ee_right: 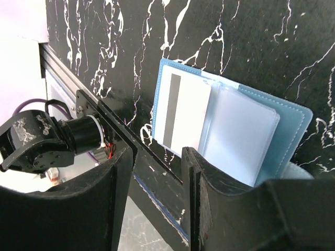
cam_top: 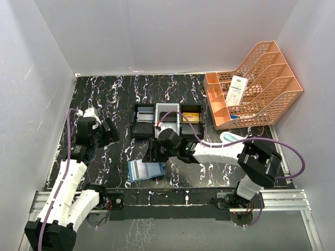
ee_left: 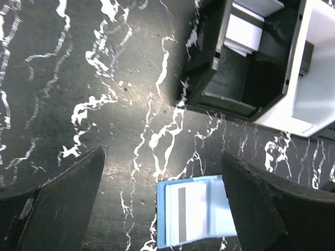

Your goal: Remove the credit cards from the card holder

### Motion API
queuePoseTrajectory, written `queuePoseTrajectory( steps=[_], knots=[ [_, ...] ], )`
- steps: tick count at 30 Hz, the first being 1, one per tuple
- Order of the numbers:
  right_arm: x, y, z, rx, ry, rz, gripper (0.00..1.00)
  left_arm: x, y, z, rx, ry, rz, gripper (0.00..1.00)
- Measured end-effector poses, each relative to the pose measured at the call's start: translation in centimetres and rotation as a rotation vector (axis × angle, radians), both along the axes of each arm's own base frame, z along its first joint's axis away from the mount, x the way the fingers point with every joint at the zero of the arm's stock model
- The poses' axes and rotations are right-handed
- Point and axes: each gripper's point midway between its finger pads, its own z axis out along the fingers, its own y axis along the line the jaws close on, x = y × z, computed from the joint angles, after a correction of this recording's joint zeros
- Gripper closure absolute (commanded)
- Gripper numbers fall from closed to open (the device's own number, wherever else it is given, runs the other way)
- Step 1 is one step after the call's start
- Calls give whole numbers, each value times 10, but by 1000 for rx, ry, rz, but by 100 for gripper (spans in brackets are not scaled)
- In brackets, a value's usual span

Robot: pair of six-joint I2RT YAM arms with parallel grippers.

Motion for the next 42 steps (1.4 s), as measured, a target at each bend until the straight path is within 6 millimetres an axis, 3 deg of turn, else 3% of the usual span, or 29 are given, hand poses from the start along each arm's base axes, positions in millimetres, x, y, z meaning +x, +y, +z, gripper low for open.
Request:
queuePoseTrajectory(
  steps=[8, 12, 18, 22, 33, 42],
  knots=[
    [-7, 5, -11, 12, 47, -48, 63, -19, -40, -17, -198, 158, -108, 15],
    [-9, 10, -27, 2, 93, -47, 65, -34, -58, -29, -327, 239, -108, 19],
    [-11, 19, -50, -10, 153, -49, 65, -54, -63, -57, -401, 375, -30, 22],
    [-11, 20, -61, -32, 172, -55, 66, -58, -64, -64, -415, 407, -8, 29],
    [-10, 18, -65, -47, 180, -64, 72, -69, -78, -76, -444, 466, -44, 41],
    [-11, 18, -66, -46, 194, -72, 75, -96, -103, -114, -442, 586, -117, 60]
  ],
)
